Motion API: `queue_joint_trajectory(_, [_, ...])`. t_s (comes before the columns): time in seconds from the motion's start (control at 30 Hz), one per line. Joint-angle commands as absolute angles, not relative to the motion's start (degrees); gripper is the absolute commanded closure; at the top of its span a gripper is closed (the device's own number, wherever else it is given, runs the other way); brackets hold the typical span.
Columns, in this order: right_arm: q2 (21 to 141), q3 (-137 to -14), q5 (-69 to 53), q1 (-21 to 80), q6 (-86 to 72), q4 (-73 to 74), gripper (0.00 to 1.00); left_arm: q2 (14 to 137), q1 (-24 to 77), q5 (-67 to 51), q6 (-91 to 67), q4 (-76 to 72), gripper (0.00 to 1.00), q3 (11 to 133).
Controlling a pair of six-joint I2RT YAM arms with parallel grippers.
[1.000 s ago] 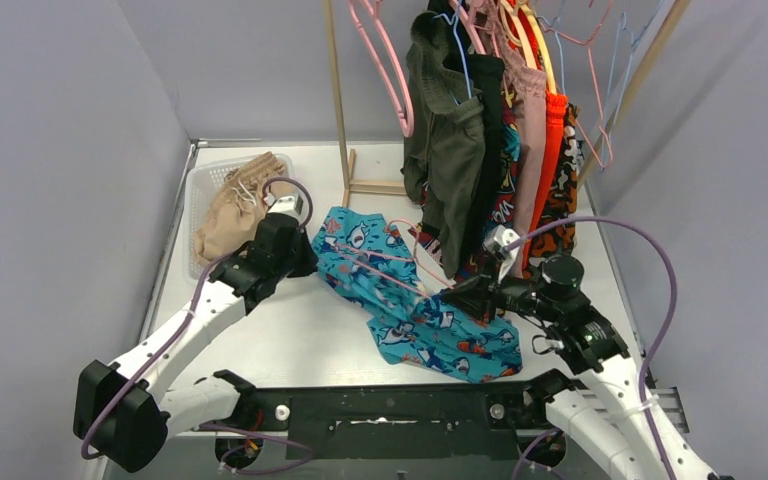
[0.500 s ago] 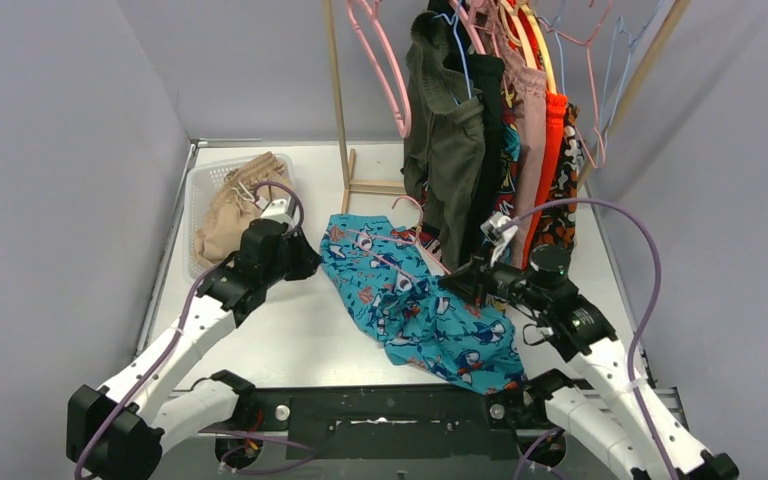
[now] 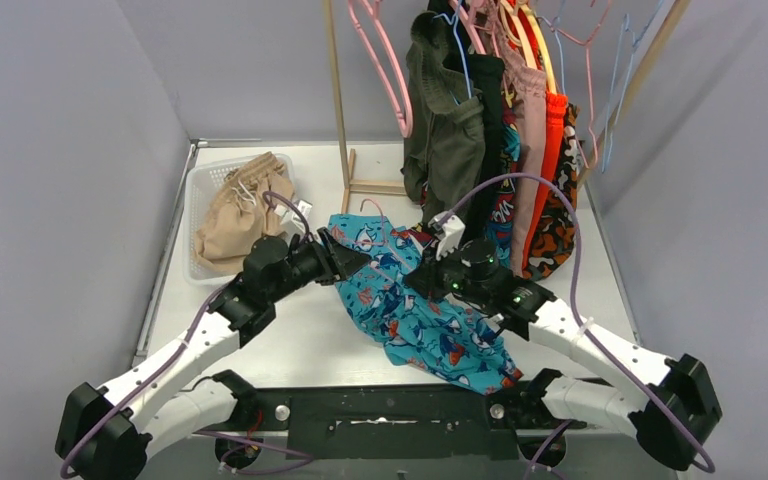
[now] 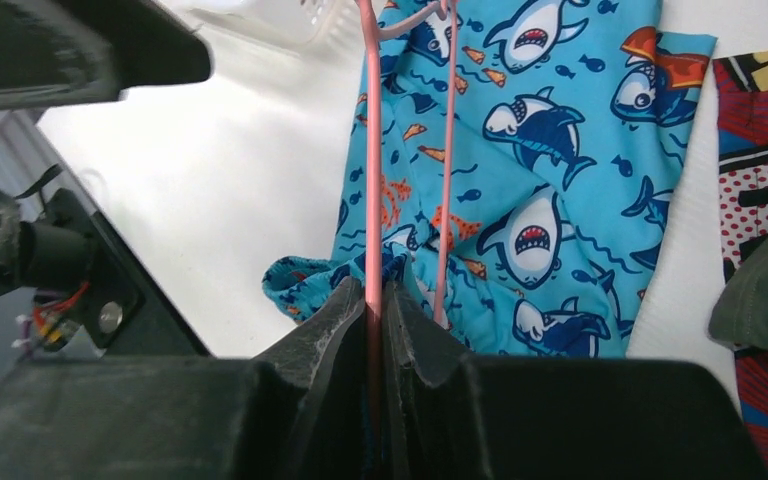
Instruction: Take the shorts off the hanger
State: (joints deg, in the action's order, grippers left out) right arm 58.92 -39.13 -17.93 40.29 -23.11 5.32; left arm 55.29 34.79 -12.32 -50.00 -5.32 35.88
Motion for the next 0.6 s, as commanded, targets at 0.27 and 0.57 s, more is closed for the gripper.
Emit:
queue_joint_trajectory(0.27, [63.97, -37.91, -13.24, 44.15, -29.29, -20.42, 1.0, 54.4, 38.82, -9.43, -67.3, -30.39, 0.52, 27.49])
queue_joint_trajectory(0.57, [66.24, -39.5, -13.77, 45.91, -29.2, -19.88, 1.0, 60.28, 39.28, -7.41, -67.99, -37.72, 0.51, 29.31])
